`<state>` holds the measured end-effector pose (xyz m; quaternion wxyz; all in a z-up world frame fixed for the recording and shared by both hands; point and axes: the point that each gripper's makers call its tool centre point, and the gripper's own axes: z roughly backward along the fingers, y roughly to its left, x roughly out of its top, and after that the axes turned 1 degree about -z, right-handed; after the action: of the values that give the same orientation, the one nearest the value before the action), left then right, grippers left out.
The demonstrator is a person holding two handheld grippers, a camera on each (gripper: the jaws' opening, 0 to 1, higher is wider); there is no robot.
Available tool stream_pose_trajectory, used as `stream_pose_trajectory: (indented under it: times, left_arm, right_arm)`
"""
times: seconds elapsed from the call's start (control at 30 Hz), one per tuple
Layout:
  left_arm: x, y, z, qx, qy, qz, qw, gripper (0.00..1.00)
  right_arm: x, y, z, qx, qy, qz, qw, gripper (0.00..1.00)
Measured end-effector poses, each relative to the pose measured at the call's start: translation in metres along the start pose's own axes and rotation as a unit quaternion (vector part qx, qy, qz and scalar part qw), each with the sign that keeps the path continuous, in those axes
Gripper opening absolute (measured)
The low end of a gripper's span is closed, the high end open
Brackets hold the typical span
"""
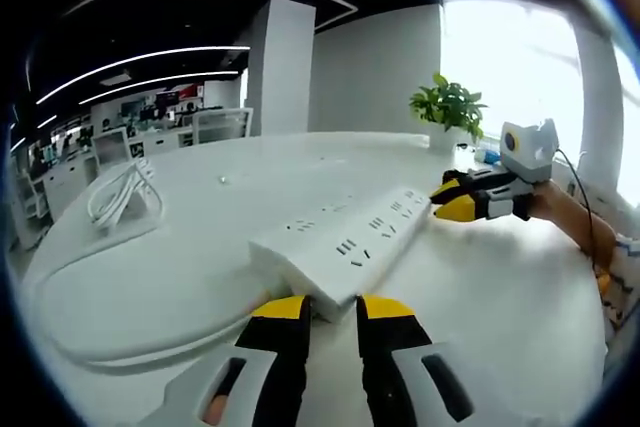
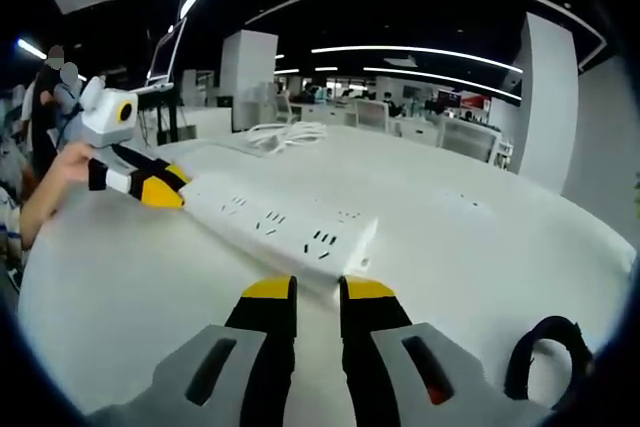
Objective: Straighten the power strip on the desk, plug the charger into it
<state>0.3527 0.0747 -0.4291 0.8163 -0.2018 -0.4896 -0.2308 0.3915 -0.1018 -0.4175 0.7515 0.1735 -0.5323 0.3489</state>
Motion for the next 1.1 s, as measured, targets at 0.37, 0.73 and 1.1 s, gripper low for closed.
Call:
stream_pose_trajectory:
  times: [0.37, 0.73, 1.1]
  left_arm:
    - [-0.003, -0.006, 0.002, -0.004, 0.001, -0.007, 1.0, 0.19]
    - [-0.003, -0.008, 0.002, -0.009, 0.004, -0.013, 0.9999, 0.19]
    - [-0.004, -0.015, 0.003, -0.019, 0.009, -0.018, 0.9996, 0.18]
  right_arm:
    - [-0.003, 0.009, 0.009, 0.001, -0.003, 0.009, 1.0, 0.16]
    - [-0.005, 0.008, 0.013, 0.005, -0.009, -0.005, 0.9999, 0.15]
    - [-0.007, 0.008, 0.019, 0.015, 0.002, 0.0, 0.9999, 0.17]
